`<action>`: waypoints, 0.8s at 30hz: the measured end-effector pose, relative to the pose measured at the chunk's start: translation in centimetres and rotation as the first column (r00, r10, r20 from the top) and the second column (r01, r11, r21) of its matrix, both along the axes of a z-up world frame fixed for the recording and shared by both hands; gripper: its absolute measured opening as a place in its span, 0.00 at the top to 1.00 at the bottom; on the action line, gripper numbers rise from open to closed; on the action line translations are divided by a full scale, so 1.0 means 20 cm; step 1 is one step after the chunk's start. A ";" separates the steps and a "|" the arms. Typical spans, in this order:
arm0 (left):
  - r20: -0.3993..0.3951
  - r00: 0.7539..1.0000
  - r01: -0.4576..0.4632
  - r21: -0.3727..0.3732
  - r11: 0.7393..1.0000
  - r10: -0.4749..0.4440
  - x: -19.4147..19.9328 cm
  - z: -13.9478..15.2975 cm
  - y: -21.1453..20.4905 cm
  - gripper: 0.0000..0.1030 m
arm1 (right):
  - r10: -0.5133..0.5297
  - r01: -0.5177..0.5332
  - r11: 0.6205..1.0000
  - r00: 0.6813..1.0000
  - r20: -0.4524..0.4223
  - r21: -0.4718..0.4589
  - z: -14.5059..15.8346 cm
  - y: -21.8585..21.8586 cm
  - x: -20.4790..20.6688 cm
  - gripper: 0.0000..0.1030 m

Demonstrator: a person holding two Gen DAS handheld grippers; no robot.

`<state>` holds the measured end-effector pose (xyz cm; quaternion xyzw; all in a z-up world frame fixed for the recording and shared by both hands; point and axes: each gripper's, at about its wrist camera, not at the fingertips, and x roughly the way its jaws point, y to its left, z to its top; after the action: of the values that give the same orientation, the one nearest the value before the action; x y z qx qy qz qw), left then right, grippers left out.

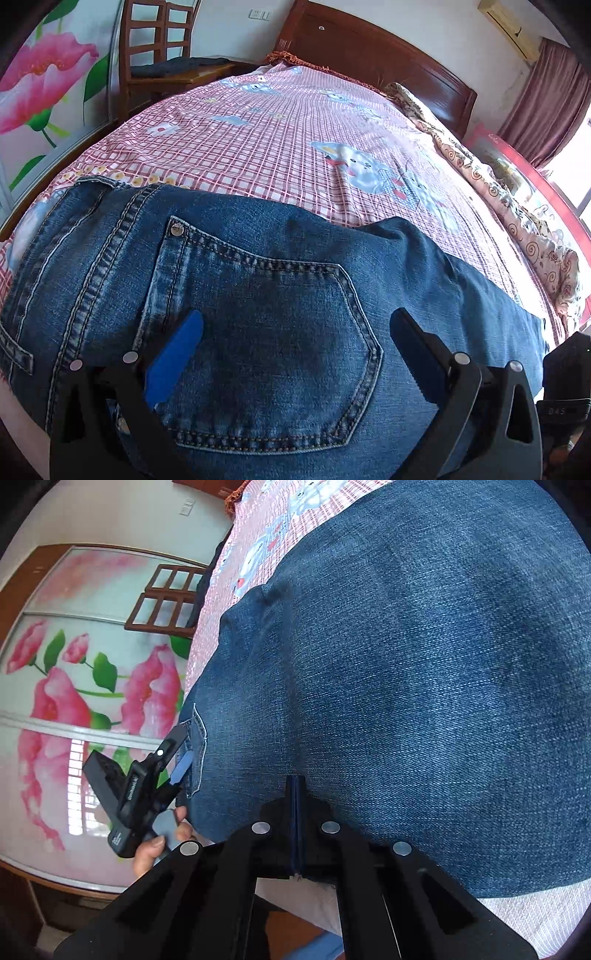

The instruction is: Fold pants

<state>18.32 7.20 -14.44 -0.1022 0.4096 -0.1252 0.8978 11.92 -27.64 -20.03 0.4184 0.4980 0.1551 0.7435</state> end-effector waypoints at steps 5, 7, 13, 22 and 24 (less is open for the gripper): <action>-0.019 1.000 0.007 -0.033 0.999 -0.007 0.14 0.01 0.04 0.02 | 0.020 -0.021 0.999 0.999 -0.043 -0.037 0.02 0.02 0.04 1.00; -0.005 1.000 0.016 -0.027 1.000 -0.016 0.16 0.02 0.05 0.02 | 0.031 -0.033 0.997 0.999 -0.039 -0.072 0.04 0.04 0.05 1.00; -0.007 0.999 0.036 -0.004 0.999 -0.036 0.15 0.05 0.04 0.02 | 0.015 -0.018 0.997 0.999 -0.040 -0.078 0.03 0.05 0.04 1.00; 0.114 0.993 0.038 -0.056 0.998 -0.032 0.00 0.29 0.45 0.02 | 0.024 -0.017 0.994 0.998 0.066 -0.105 0.21 0.04 -0.06 0.72; 0.043 0.999 0.009 0.025 1.000 -0.010 0.06 0.21 0.47 0.02 | 0.018 -0.013 0.995 0.998 0.057 -0.094 0.22 0.01 -0.09 0.72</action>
<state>19.61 16.67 -10.24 -0.0863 0.3924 -0.1263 0.9070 10.18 -27.39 -15.73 0.3745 0.4862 0.1493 0.7753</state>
